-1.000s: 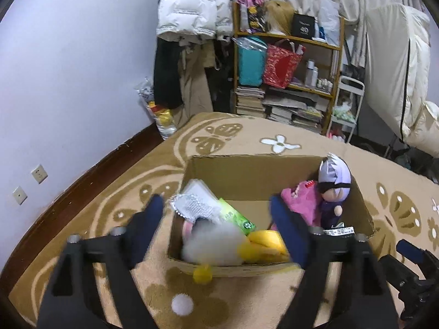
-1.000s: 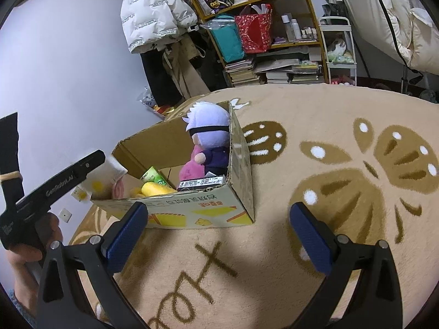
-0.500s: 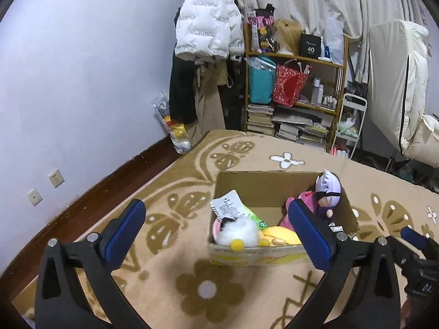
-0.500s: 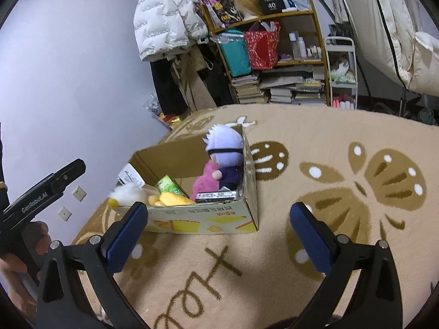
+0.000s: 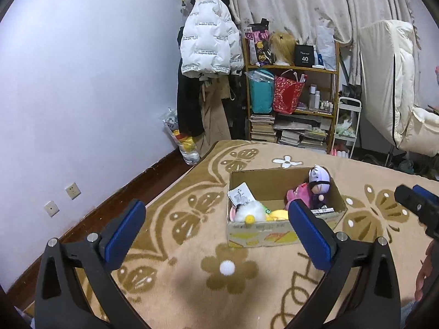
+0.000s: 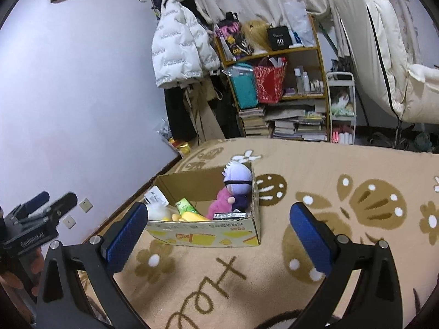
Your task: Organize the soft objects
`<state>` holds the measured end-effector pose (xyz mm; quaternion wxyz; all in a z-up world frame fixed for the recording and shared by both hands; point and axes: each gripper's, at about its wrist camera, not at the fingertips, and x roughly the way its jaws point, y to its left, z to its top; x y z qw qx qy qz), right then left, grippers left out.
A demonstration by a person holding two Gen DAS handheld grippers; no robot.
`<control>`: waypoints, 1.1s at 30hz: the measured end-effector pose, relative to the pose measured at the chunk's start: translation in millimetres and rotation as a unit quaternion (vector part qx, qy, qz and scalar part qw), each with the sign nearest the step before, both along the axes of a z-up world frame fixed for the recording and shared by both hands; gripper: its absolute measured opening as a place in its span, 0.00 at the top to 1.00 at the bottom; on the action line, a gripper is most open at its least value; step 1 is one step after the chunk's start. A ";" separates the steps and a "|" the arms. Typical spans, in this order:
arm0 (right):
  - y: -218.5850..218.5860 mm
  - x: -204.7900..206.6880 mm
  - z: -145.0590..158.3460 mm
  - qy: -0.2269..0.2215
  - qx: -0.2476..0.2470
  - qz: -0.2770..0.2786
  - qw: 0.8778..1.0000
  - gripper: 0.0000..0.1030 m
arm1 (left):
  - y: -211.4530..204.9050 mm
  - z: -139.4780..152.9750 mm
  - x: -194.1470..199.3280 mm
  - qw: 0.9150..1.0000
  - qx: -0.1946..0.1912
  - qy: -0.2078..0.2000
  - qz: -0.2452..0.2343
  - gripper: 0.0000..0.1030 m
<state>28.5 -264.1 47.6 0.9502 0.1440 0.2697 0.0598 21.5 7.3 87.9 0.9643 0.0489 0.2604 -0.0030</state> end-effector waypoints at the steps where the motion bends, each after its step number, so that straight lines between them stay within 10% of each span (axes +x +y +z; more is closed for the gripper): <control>1: -0.1 -3.0 2.0 -0.003 0.000 0.001 1.000 0.00 | 0.9 -0.5 -4.1 1.000 -0.001 -0.002 0.001 0.00; 33: -3.0 -57.3 -12.4 -0.050 -0.038 -0.005 0.998 0.00 | 11.3 -32.1 -53.7 0.999 0.014 -0.044 0.014 0.00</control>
